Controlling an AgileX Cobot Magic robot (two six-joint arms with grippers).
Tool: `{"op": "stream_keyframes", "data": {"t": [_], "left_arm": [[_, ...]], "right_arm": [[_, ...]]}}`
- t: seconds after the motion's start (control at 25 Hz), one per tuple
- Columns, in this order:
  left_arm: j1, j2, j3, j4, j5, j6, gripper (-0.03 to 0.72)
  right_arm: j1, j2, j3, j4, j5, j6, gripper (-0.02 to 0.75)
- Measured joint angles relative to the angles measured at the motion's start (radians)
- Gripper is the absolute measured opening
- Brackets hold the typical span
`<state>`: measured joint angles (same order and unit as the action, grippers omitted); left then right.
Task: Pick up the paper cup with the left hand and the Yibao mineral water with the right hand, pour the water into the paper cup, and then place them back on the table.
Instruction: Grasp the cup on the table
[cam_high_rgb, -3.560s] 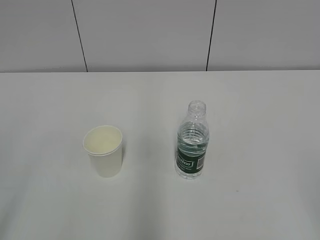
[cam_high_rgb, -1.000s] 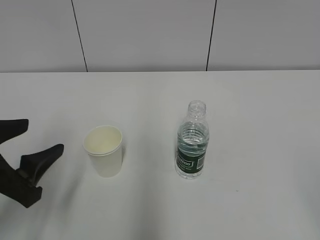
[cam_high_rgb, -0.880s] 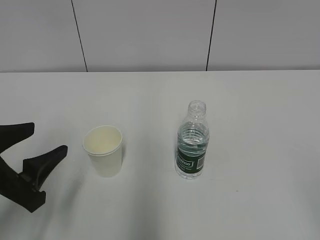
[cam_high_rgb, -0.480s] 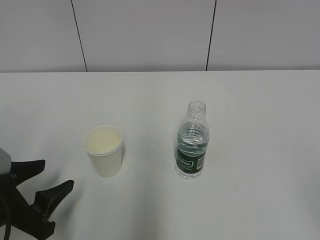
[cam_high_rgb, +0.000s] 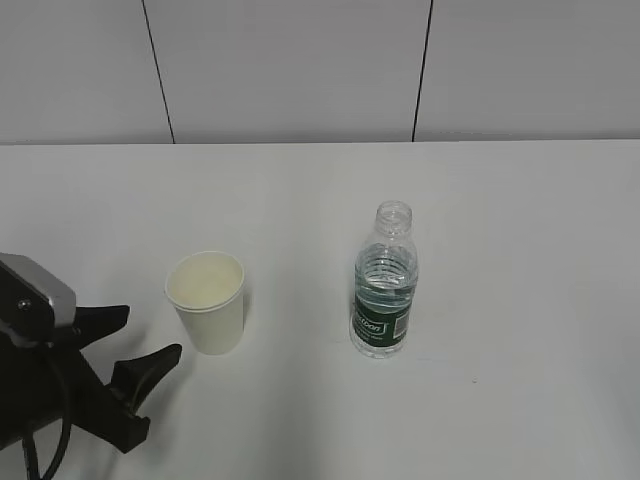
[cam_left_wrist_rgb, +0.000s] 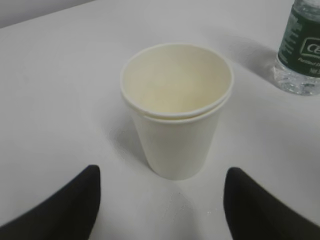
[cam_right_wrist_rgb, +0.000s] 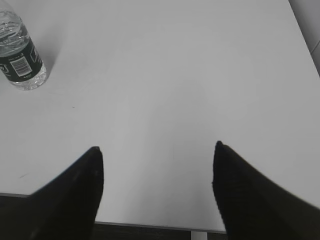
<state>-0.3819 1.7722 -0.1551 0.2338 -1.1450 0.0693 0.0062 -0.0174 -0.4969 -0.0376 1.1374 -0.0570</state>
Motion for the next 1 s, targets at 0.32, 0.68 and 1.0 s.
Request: {"op": "stream_keyframes", "data": {"t": [0.32, 0.68, 1.0], "left_arm": [[0.000, 0.070, -0.083, 0.014, 0.000, -0.018, 0.605], [0.000, 0.160, -0.179, 0.048, 0.000, -0.063, 0.622], [0.000, 0.209, -0.242, 0.055, 0.001, -0.063, 0.608]], "right_arm": [[0.000, 0.000, 0.000, 0.000, 0.000, 0.000, 0.499], [0.000, 0.000, 0.000, 0.000, 0.000, 0.000, 0.499], [0.000, 0.000, 0.000, 0.000, 0.000, 0.000, 0.499]]}}
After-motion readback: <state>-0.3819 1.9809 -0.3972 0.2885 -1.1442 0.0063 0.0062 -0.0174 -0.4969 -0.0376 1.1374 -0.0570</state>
